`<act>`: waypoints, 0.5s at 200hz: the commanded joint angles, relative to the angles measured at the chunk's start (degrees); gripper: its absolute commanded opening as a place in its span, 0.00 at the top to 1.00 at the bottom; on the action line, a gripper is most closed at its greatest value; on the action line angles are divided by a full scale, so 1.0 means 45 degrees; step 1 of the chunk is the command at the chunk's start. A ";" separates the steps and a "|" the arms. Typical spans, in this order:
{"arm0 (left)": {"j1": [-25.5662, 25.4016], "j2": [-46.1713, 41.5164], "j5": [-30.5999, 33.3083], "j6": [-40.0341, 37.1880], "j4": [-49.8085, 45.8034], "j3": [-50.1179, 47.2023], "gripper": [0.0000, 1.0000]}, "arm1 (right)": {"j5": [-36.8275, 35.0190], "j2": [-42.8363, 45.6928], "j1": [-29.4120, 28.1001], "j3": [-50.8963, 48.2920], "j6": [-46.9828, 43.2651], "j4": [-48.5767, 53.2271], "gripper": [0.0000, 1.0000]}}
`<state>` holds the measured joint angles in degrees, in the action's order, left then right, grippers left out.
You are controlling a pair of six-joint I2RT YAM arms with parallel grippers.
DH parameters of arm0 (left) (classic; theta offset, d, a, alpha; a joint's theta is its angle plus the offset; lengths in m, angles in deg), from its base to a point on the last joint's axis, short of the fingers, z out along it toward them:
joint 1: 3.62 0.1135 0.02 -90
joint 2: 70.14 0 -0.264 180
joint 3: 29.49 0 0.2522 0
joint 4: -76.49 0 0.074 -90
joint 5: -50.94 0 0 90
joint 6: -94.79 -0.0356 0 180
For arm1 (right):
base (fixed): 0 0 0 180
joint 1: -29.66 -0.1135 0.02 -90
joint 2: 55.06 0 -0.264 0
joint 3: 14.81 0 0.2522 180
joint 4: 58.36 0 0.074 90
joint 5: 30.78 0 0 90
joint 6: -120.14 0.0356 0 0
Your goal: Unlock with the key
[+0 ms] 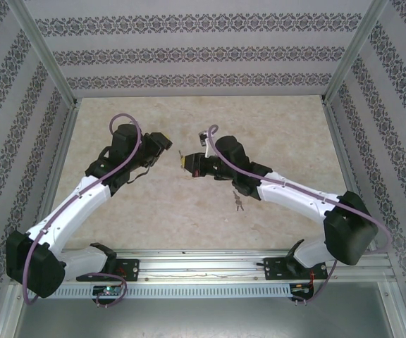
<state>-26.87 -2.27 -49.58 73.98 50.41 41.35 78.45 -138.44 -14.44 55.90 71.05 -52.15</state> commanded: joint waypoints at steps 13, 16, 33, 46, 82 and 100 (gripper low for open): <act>-0.0008 0.0152 -0.0590 -0.0914 -0.0732 0.0731 1.00 | 0.1861 -0.0916 0.0024 0.1573 -0.0854 0.2904 1.00; 0.0007 0.0187 -0.0637 -0.0960 -0.0797 0.0760 1.00 | 0.1898 -0.0956 0.0042 0.1655 -0.0883 0.2979 1.00; 0.0000 0.0265 -0.0796 -0.1188 -0.1044 0.0928 1.00 | 0.2261 -0.1118 0.0154 0.1998 -0.0798 0.3178 1.00; -0.0020 0.0261 -0.0806 -0.1343 -0.1182 0.0999 1.00 | 0.2330 -0.1196 0.0243 0.2274 -0.0836 0.3534 1.00; -0.0010 0.0308 -0.0738 -0.1694 -0.1612 0.1233 1.00 | 0.2179 -0.1141 0.0403 0.2537 -0.0935 0.4013 1.00; -0.0015 0.0326 -0.0641 -0.1732 -0.1721 0.1226 1.00 | 0.2076 -0.1104 0.0396 0.2594 -0.0946 0.4082 1.00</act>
<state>-26.87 -1.00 -52.38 68.60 44.57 44.96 87.17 -143.64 -13.17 65.63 68.05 -35.95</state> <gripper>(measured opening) 0.243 0.053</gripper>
